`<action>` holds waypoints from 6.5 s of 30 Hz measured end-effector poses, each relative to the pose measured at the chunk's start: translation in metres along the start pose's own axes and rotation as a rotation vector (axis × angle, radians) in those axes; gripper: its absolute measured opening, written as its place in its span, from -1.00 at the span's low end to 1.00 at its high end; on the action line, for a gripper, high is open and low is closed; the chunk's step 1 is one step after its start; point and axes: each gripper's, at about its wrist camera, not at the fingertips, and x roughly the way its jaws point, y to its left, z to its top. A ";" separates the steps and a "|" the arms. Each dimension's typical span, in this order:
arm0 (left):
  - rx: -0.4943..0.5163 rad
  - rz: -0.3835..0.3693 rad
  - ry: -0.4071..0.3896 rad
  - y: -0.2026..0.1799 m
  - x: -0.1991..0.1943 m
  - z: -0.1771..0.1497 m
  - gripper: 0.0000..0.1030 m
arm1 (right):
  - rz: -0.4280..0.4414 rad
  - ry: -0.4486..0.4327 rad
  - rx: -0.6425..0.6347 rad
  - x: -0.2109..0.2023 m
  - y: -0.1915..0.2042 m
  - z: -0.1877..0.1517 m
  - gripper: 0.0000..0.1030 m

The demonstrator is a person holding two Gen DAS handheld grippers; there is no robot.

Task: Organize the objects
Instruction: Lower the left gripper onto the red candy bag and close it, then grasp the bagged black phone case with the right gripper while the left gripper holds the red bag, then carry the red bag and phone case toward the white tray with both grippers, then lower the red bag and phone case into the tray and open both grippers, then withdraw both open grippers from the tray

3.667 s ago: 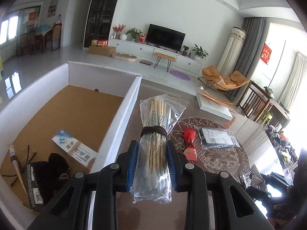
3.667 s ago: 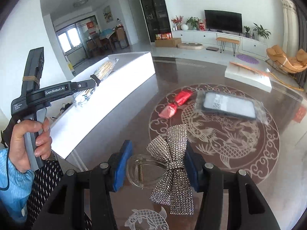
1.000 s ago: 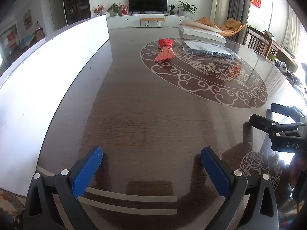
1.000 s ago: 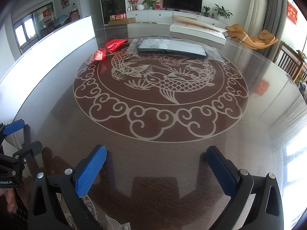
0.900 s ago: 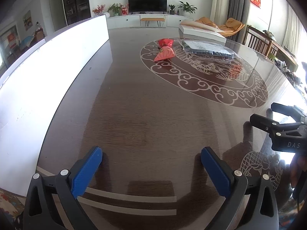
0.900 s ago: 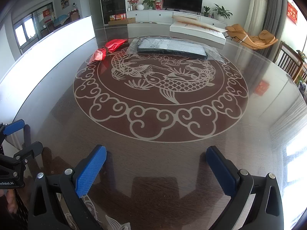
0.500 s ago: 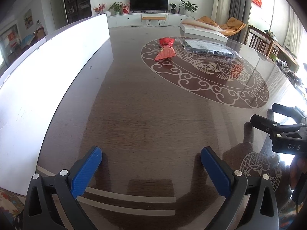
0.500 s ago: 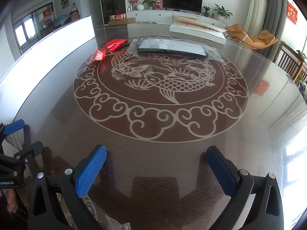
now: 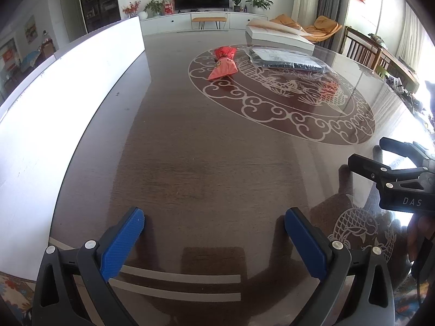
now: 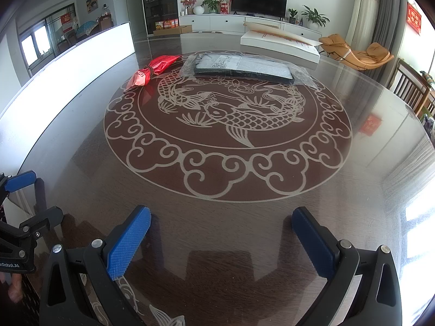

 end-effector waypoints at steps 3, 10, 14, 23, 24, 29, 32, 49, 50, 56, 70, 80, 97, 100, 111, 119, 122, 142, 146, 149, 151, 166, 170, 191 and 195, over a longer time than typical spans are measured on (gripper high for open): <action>-0.003 0.002 0.020 0.000 0.001 0.003 1.00 | 0.000 0.000 0.000 0.000 0.000 0.000 1.00; 0.049 -0.031 0.045 -0.012 0.022 0.034 1.00 | 0.000 0.000 0.000 0.000 0.000 0.000 1.00; 0.072 -0.046 0.043 -0.013 0.047 0.071 1.00 | 0.000 0.000 0.000 0.000 0.000 0.000 1.00; 0.060 -0.037 0.056 -0.013 0.103 0.159 1.00 | 0.000 0.000 0.000 0.000 0.000 0.000 1.00; 0.050 -0.031 0.068 -0.011 0.109 0.170 1.00 | 0.000 0.000 0.000 0.000 0.000 0.000 1.00; 0.008 0.003 0.054 -0.003 0.125 0.201 0.81 | 0.000 0.000 0.000 0.000 0.000 0.000 1.00; 0.013 0.016 -0.005 0.001 0.116 0.202 -0.47 | 0.000 0.000 0.000 0.000 0.000 0.000 1.00; -0.127 0.082 -0.002 0.060 0.055 0.090 1.00 | 0.000 0.000 0.000 0.000 0.000 0.000 1.00; -0.126 0.085 0.001 0.061 0.056 0.091 1.00 | 0.002 0.000 0.002 0.000 0.000 0.000 1.00; -0.116 0.083 -0.006 0.059 0.055 0.088 1.00 | 0.113 -0.081 -0.222 -0.006 -0.010 0.026 0.97; -0.116 0.082 -0.007 0.057 0.057 0.089 1.00 | 0.167 0.110 -0.959 0.107 -0.034 0.189 0.81; -0.116 0.079 -0.007 0.057 0.056 0.089 1.00 | 0.329 0.238 -0.605 0.167 -0.039 0.232 1.00; -0.116 0.079 -0.008 0.057 0.058 0.090 1.00 | 0.114 0.142 -0.188 0.098 -0.033 0.148 0.84; -0.116 0.079 -0.008 0.057 0.058 0.090 1.00 | 0.106 0.126 -0.169 0.073 -0.026 0.119 0.84; -0.117 0.077 -0.008 0.057 0.058 0.090 1.00 | 0.183 0.151 -0.174 0.014 0.015 0.043 0.88; -0.116 0.077 -0.008 0.057 0.058 0.090 1.00 | 0.184 0.174 -0.201 0.012 0.010 0.067 0.90; -0.117 0.073 -0.006 0.057 0.058 0.090 1.00 | 0.178 0.220 -0.220 0.035 0.020 0.079 0.90; -0.147 0.015 -0.148 0.056 -0.001 0.065 -0.62 | 0.210 0.130 -0.157 0.004 0.016 0.078 0.48; -0.231 -0.016 -0.227 0.070 -0.044 0.058 -0.62 | 0.247 0.068 -0.135 -0.025 0.019 0.091 0.48; -0.292 -0.033 -0.289 0.090 -0.080 0.061 -0.62 | 0.286 0.016 -0.157 -0.046 0.041 0.111 0.48; -0.320 -0.010 -0.316 0.109 -0.102 0.068 -0.62 | 0.329 -0.013 -0.184 -0.057 0.068 0.128 0.48; -0.551 0.314 -0.027 0.306 -0.090 0.046 -0.49 | 0.552 0.027 -0.463 -0.016 0.384 0.216 0.49; -0.543 0.370 -0.040 0.308 -0.094 0.034 0.71 | 0.563 0.182 -0.475 0.027 0.408 0.201 0.50; -0.590 0.512 -0.167 0.267 -0.143 0.032 0.82 | 0.440 0.010 -0.503 -0.045 0.321 0.200 0.83; -0.576 0.501 -0.145 0.265 -0.143 0.036 0.81 | 0.397 -0.009 -0.543 -0.047 0.327 0.197 0.83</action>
